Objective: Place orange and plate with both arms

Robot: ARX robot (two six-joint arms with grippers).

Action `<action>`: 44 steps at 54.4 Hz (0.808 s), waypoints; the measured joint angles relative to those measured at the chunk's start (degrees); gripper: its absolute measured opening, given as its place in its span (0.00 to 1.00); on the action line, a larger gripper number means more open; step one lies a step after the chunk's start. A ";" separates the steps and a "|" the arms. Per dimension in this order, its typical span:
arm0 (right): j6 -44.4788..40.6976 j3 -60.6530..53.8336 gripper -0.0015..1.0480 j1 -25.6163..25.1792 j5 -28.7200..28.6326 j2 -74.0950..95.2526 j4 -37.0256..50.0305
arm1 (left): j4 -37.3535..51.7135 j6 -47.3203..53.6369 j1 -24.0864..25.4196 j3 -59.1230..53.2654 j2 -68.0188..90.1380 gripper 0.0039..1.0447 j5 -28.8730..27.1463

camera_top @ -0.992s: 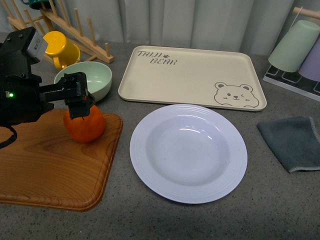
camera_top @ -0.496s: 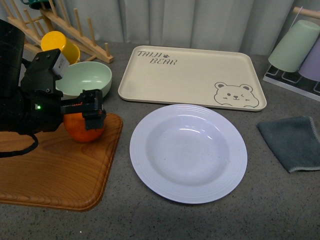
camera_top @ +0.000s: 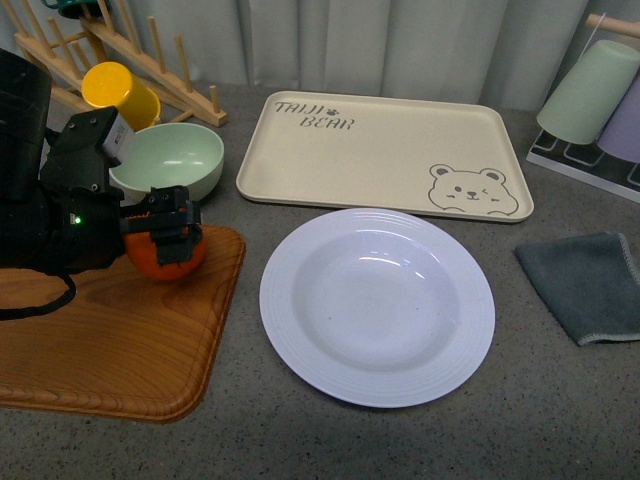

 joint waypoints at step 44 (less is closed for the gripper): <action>0.00 0.00 0.91 0.00 0.00 0.00 0.00 | 0.81 -10.88 -25.42 7.98 4.42 0.69 -2.08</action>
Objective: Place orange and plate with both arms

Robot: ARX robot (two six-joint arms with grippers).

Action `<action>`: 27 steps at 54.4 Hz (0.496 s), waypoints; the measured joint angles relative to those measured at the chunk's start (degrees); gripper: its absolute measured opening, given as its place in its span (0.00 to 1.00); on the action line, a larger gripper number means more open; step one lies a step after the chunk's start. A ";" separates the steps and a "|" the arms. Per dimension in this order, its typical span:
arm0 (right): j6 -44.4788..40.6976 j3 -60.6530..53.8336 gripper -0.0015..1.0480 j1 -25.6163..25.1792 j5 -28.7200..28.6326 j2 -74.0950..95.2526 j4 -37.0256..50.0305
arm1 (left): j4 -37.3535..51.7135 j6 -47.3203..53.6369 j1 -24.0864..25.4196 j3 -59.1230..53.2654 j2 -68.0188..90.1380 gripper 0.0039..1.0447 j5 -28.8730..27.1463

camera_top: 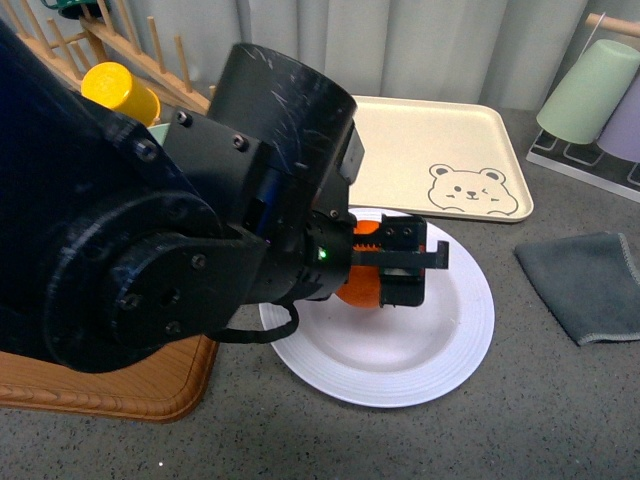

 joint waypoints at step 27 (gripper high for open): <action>0.02 0.00 0.91 0.00 0.00 0.00 0.00 | -0.42 -1.18 -1.25 1.31 3.56 0.88 -1.40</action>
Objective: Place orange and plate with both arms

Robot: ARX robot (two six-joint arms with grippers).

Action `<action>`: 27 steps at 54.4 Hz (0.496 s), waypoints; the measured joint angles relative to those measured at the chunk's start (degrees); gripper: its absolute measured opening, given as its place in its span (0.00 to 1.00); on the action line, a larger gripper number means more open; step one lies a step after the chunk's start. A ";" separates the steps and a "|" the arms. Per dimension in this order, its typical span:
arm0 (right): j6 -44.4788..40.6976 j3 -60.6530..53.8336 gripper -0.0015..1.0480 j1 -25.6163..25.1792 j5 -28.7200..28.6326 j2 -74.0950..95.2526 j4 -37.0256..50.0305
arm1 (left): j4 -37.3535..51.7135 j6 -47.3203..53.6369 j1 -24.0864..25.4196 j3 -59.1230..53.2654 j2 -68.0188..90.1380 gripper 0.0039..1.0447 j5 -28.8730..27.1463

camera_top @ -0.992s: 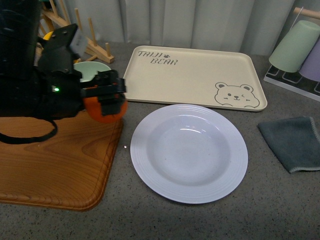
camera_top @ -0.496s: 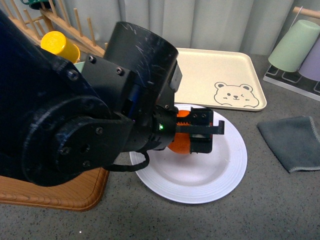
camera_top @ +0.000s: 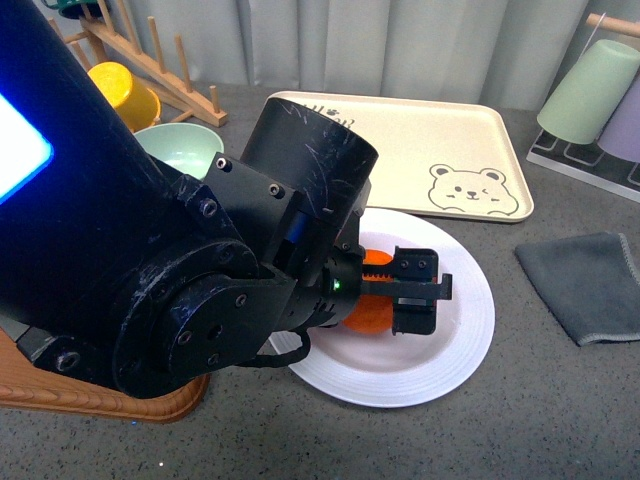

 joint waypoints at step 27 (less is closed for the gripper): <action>-0.02 0.00 0.91 0.00 0.00 0.00 0.00 | 4.07 -2.45 3.69 -15.04 -24.20 0.94 -5.33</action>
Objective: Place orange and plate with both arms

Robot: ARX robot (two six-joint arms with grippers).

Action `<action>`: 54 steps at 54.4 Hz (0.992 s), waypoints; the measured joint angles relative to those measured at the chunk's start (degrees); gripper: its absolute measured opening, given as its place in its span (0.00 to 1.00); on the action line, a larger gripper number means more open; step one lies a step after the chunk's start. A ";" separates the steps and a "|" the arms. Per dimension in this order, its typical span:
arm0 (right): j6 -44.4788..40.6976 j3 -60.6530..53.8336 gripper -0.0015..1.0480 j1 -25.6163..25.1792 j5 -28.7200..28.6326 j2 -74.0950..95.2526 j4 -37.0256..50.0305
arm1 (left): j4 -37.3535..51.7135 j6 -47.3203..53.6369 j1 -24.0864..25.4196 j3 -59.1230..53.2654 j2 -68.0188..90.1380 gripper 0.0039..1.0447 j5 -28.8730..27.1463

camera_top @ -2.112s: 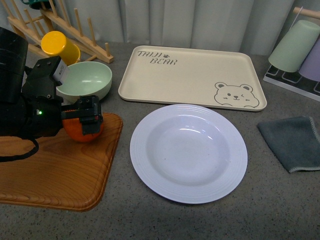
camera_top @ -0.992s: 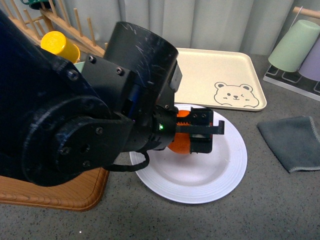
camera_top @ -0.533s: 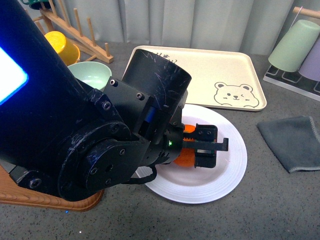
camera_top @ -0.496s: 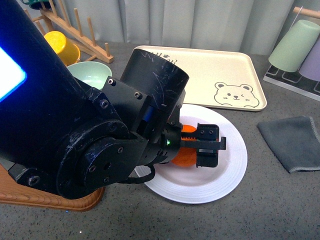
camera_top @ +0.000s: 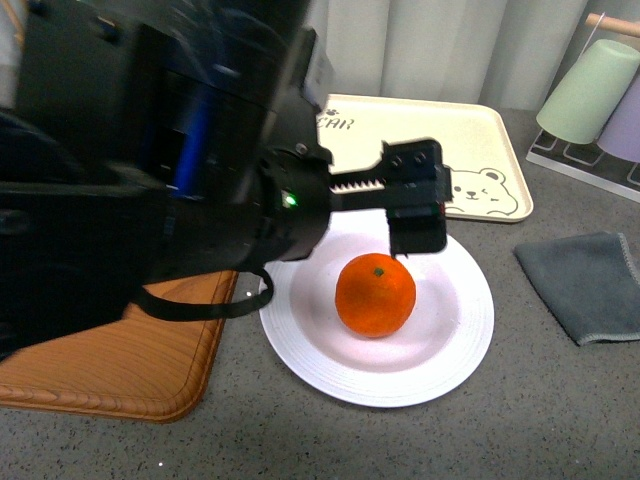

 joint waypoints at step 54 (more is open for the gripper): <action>0.00 0.00 0.91 0.00 0.00 0.00 0.00 | 13.79 24.90 21.18 -38.60 -52.50 0.12 -8.39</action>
